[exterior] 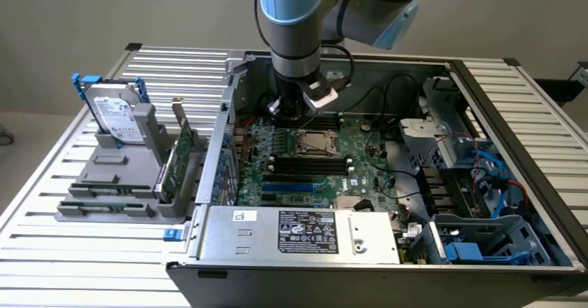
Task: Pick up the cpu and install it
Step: 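Close the cpu cover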
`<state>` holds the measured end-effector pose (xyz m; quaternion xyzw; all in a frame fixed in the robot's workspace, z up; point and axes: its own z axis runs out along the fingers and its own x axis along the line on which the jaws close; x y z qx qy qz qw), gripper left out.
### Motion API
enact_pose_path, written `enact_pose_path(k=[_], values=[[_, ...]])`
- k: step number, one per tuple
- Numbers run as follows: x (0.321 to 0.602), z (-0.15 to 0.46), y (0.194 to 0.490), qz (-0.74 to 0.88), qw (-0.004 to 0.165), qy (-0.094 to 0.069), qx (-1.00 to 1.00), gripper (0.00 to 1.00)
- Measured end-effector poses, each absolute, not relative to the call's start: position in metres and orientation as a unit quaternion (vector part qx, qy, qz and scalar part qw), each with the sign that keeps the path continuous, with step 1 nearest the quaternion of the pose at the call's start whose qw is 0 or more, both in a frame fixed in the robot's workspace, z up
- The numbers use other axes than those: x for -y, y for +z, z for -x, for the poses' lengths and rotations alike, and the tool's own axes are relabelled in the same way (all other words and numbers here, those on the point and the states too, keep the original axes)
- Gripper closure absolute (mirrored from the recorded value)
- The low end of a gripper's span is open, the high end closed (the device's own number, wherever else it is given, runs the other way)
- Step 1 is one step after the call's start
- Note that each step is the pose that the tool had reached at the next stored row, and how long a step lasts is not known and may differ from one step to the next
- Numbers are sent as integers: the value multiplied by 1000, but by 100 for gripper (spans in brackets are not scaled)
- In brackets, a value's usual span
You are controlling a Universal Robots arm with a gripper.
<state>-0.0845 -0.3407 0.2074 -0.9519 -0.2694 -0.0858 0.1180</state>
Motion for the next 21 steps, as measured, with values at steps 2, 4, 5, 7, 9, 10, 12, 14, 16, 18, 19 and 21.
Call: enact_pose_path(k=[2,4,5,7,9,10,12,14,16,18,19,21], values=[[341,84,207,952,118,-86,271,89],[341,83,206,951,118,-85,272,89],[341,83,205,951,118,-85,273,89],[341,82,205,951,118,-85,273,89],[341,81,205,951,118,-85,273,89],[341,81,205,951,118,-85,274,89],[341,80,205,951,118,-85,274,89],[341,79,204,951,118,-85,274,89],[341,79,204,951,118,-85,274,89],[341,78,204,951,118,-85,274,89],[341,78,204,951,118,-85,274,89],[341,77,203,951,118,-85,274,89]])
